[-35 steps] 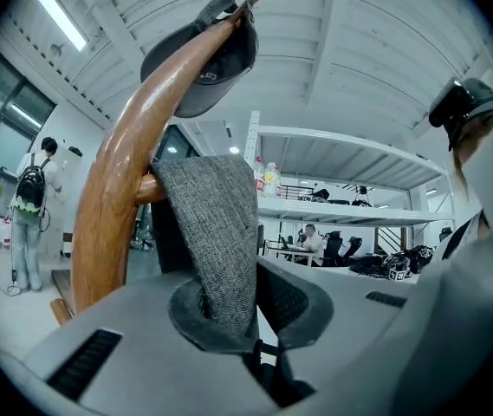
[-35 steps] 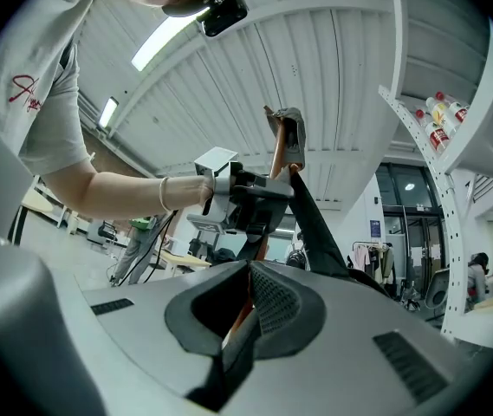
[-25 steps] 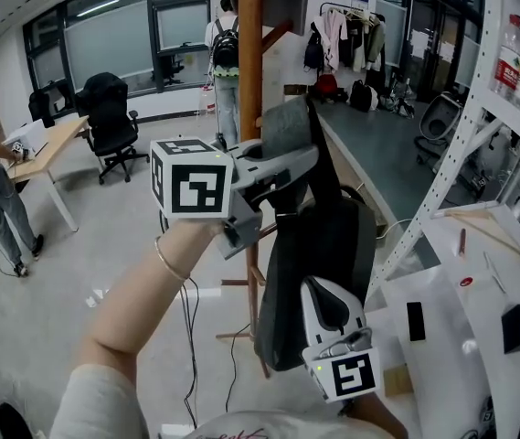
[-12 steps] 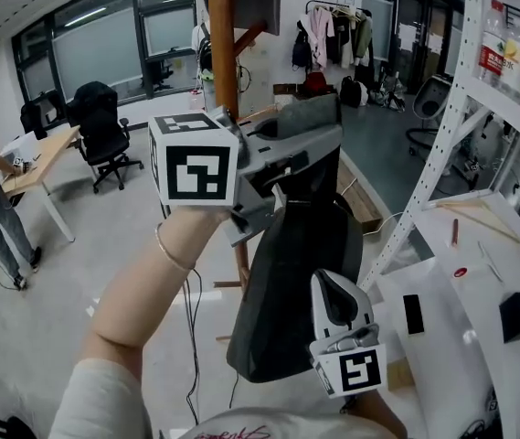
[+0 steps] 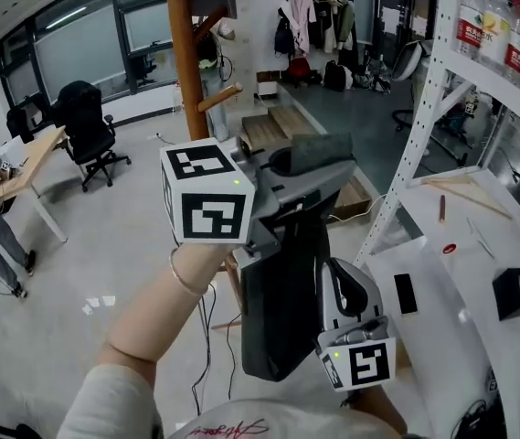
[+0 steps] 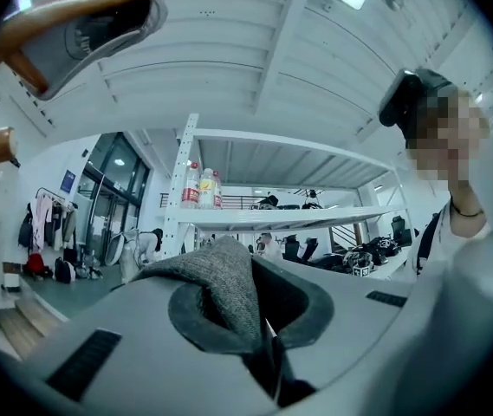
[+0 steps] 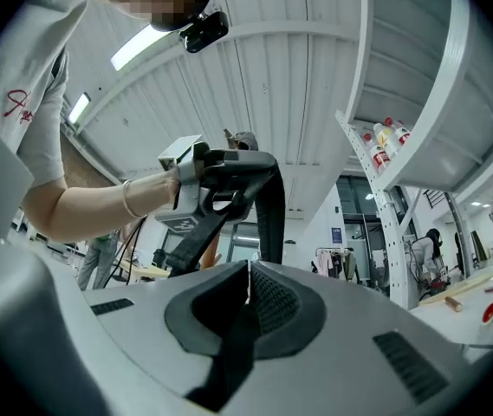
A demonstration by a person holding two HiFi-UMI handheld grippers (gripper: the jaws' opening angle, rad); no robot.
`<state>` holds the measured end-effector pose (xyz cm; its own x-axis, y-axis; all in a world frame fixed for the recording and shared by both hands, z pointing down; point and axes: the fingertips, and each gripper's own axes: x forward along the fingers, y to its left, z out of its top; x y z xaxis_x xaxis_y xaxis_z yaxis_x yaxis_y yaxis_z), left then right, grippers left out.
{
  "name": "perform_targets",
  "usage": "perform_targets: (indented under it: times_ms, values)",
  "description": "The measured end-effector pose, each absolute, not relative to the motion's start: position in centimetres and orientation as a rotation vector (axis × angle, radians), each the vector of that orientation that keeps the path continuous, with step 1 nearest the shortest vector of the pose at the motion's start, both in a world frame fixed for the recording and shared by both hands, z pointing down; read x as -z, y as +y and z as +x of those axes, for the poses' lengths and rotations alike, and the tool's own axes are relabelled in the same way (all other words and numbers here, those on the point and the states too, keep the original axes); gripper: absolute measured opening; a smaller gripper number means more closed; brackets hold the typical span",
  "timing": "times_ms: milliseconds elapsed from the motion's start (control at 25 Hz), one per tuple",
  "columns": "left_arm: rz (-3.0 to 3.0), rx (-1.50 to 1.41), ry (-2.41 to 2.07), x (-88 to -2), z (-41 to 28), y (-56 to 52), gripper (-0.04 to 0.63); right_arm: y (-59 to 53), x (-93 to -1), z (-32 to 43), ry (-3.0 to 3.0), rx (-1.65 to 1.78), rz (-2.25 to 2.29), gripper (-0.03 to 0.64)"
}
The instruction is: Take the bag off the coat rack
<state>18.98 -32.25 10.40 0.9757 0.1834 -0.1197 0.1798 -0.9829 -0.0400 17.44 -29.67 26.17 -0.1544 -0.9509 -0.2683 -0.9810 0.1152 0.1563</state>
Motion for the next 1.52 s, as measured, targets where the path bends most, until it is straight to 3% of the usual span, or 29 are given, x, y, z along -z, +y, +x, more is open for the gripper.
perform_targets:
  times_ms: [800, 1520]
  values:
    - [-3.168, -0.289, -0.423, -18.4, 17.3, -23.7, 0.038, -26.0, -26.9, 17.4, 2.301, -0.436, -1.953, 0.021]
    - [-3.347, -0.275, -0.255, -33.1, 12.3, -22.5, 0.040, -25.5, -35.9, 13.2, 2.557, -0.262, -1.807, 0.021]
